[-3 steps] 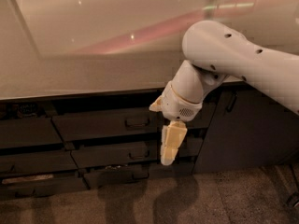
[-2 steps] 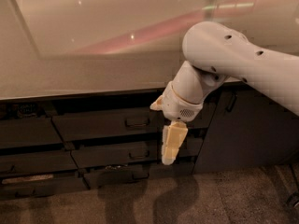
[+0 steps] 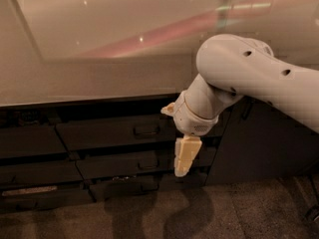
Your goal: Open top drawer
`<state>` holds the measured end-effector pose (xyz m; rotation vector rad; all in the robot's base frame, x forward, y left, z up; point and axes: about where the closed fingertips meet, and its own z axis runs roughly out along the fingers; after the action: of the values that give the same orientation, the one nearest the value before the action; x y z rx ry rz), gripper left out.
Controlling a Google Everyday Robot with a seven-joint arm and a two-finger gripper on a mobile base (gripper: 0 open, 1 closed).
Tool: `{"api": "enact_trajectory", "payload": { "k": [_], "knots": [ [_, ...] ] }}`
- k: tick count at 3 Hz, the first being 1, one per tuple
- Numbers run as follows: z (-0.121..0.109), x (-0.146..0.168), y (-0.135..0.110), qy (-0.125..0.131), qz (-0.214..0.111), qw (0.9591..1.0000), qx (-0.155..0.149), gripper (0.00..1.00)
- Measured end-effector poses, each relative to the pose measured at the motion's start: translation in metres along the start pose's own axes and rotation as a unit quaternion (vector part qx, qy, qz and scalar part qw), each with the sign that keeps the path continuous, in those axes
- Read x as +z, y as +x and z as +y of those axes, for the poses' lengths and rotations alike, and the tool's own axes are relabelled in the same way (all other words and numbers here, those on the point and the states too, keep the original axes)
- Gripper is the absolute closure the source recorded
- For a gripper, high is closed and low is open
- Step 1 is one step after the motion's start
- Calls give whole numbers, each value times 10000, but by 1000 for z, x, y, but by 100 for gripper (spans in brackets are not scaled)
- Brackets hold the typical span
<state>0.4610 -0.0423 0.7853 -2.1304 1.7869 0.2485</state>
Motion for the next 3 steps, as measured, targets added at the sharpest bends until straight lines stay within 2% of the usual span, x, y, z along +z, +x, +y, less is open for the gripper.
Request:
{"api": "enact_trajectory", "payload": {
  "k": [1,2,3],
  "knots": [
    [-26,21,31,-98,136,9997,192,0],
    [-26,21,31,-98,138,9997,192,0],
    [-26,22,30,-33,300,9994,144,0]
  ]
}}
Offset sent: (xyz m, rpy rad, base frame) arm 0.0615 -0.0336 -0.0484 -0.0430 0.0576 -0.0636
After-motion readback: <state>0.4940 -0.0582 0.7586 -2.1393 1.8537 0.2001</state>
